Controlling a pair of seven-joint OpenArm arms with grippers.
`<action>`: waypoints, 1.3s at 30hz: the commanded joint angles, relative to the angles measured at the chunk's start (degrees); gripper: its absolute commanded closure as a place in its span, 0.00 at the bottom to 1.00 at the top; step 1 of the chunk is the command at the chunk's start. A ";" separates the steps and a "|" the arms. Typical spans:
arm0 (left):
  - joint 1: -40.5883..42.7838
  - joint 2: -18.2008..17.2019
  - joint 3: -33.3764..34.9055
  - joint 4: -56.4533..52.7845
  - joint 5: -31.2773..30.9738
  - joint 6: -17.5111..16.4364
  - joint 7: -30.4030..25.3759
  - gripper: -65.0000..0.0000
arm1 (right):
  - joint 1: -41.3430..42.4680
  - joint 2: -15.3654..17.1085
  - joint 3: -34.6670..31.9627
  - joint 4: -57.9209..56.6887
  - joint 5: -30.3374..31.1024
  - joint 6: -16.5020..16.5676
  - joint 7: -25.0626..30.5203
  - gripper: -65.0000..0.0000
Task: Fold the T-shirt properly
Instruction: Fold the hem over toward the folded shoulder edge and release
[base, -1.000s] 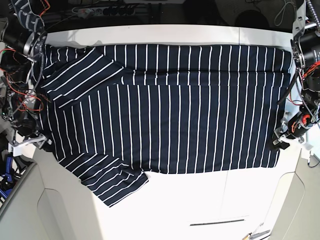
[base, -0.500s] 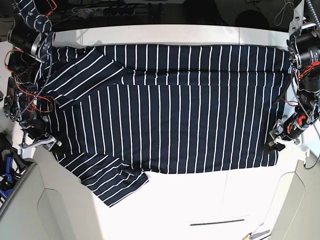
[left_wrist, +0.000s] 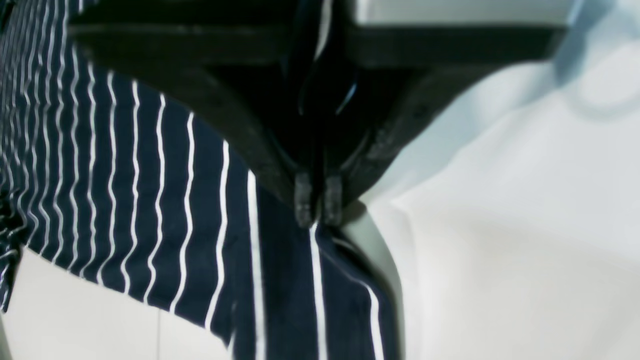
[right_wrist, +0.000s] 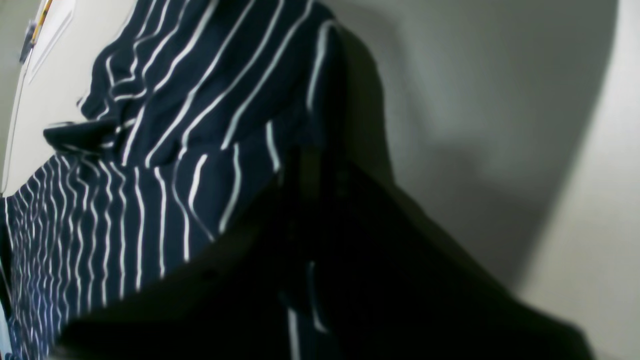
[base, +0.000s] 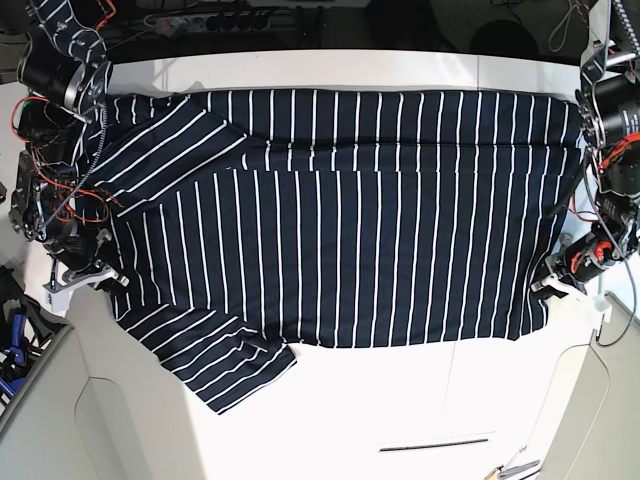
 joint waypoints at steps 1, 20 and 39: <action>-2.78 -2.14 -0.15 1.22 -1.22 -0.48 -0.52 1.00 | 1.38 1.05 -0.02 1.68 1.18 0.35 -0.57 1.00; -3.13 -11.21 1.31 2.78 -21.18 -2.24 24.28 1.00 | -1.27 7.19 -0.02 10.34 19.80 2.14 -20.87 1.00; 19.87 -16.50 1.31 23.32 -30.18 -2.24 28.87 1.00 | -22.69 7.23 0.15 31.15 24.20 1.97 -20.13 1.00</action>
